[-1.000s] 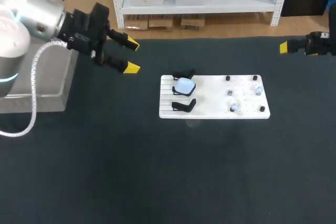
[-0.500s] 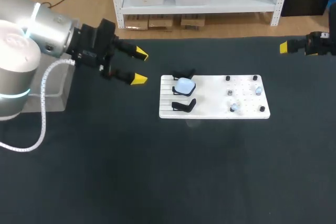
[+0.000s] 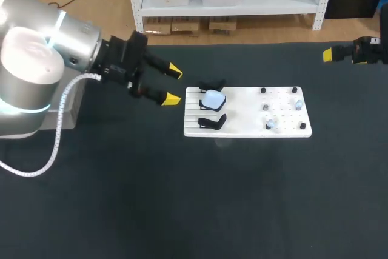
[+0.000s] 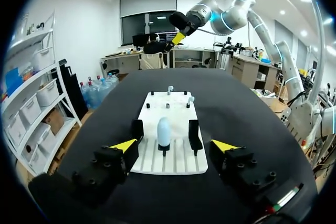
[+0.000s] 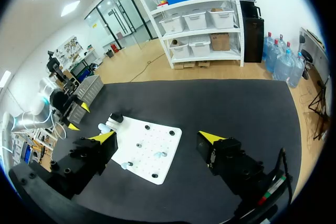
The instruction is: Pick up each earbud case from the left stands, insert the matching earbuds, close the lid, and place the case in the box.
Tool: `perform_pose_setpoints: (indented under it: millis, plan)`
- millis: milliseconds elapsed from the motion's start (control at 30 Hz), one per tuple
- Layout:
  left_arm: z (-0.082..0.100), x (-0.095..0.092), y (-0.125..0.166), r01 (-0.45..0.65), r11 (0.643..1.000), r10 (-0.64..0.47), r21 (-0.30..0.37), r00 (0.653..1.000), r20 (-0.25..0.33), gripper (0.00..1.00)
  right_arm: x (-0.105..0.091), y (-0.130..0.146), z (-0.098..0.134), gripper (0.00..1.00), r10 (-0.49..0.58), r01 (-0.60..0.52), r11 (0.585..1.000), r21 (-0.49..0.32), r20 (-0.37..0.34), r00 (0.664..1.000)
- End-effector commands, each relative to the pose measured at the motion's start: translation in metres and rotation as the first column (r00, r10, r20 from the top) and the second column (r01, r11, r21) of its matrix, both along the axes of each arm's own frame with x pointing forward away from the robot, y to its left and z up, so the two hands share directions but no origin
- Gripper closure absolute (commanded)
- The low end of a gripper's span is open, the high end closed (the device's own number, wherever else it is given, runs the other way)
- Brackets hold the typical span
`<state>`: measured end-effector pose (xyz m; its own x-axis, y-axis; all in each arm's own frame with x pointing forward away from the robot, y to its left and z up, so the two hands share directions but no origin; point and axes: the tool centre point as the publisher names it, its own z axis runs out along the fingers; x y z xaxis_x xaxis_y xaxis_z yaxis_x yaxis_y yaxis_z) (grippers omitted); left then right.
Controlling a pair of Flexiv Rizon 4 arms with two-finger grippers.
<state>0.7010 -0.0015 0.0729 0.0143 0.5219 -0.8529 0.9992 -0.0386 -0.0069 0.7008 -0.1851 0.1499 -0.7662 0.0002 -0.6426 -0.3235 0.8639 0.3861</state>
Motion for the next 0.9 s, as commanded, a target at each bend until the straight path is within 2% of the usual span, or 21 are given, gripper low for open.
perform_pose_setpoints:
  millis: [33, 167, 200, 267, 567, 667, 900]
  plan:
    - [-0.009, 0.009, -0.007, 0.022, 1.0, -0.022, -0.002, 1.0, -0.017, 0.16, 0.0, 0.0, 0.0, 0.0, 0.001, -0.001, 1.0, 0.001, 0.0, 1.0]
    - [-0.013, 0.009, -0.011, 0.028, 0.999, -0.028, -0.018, 0.999, -0.021, 0.23, 0.0, 0.0, 0.0, 0.0, 0.001, -0.001, 1.0, 0.001, 0.0, 1.0]
    - [-0.014, 0.009, -0.012, 0.029, 0.999, -0.03, -0.022, 0.999, -0.023, 0.28, 0.0, 0.0, 0.0, 0.0, 0.001, -0.001, 1.0, 0.001, 0.0, 1.0]
    - [-0.016, 0.008, -0.014, 0.033, 0.999, -0.034, -0.029, 0.999, -0.027, 0.32, 0.0, 0.0, 0.0, 0.0, 0.001, -0.001, 1.0, 0.001, 0.0, 1.0]
    - [-0.026, 0.006, -0.028, 0.05, 0.998, -0.052, -0.047, 0.998, -0.031, 0.34, 0.0, 0.0, 0.0, 0.0, 0.001, -0.001, 1.0, 0.001, 0.0, 1.0]
    - [-0.029, 0.006, -0.032, 0.045, 0.998, -0.046, -0.053, 0.999, -0.029, 0.31, 0.0, 0.0, 0.0, 0.0, 0.001, -0.001, 1.0, 0.001, 0.0, 1.0]
    - [-0.038, 0.006, -0.037, 0.039, 0.998, -0.041, -0.052, 0.999, -0.032, 0.4, 0.0, 0.0, 0.0, 0.0, 0.001, -0.001, 1.0, 0.001, 0.0, 1.0]
